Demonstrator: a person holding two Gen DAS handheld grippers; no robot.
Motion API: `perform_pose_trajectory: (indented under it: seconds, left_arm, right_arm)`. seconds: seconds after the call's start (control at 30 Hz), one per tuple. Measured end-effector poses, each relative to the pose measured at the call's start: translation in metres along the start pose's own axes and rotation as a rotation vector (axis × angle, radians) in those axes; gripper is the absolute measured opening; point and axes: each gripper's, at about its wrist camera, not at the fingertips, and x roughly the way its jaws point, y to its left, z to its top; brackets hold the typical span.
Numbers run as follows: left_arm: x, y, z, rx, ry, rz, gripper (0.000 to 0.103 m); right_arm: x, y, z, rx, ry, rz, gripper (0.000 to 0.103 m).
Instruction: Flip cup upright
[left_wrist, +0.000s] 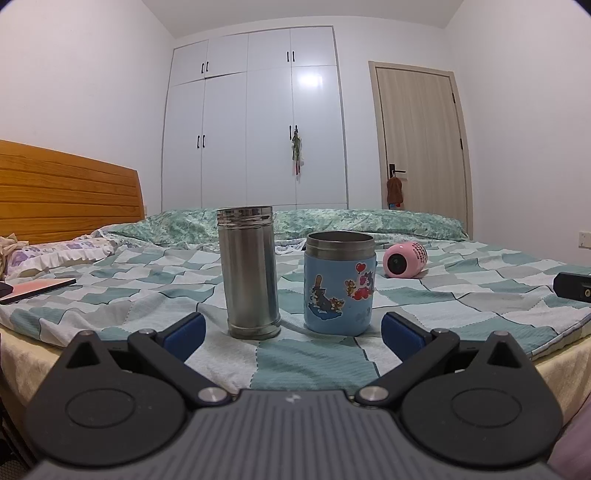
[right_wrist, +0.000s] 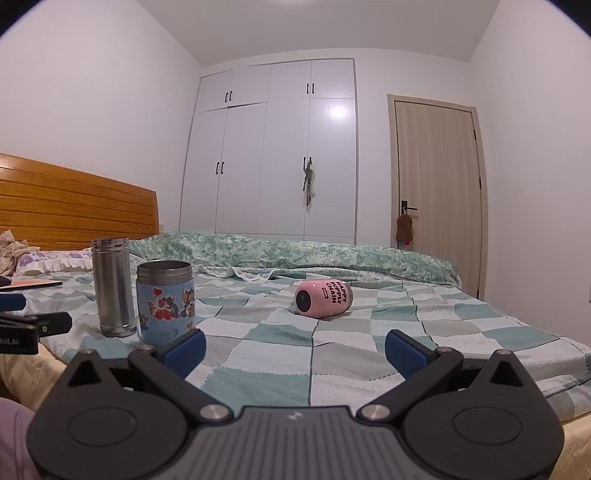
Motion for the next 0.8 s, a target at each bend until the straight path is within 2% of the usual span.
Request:
perform_pose_trajectory:
  seconds: [0.8]
  left_arm:
    - [-0.0003,-0.0014,-0.0003,-0.002,-0.005,-0.010,0.103]
  right_arm:
    - [0.0003,0.0011,0.0005,-0.007,0.003,0.003,0.103]
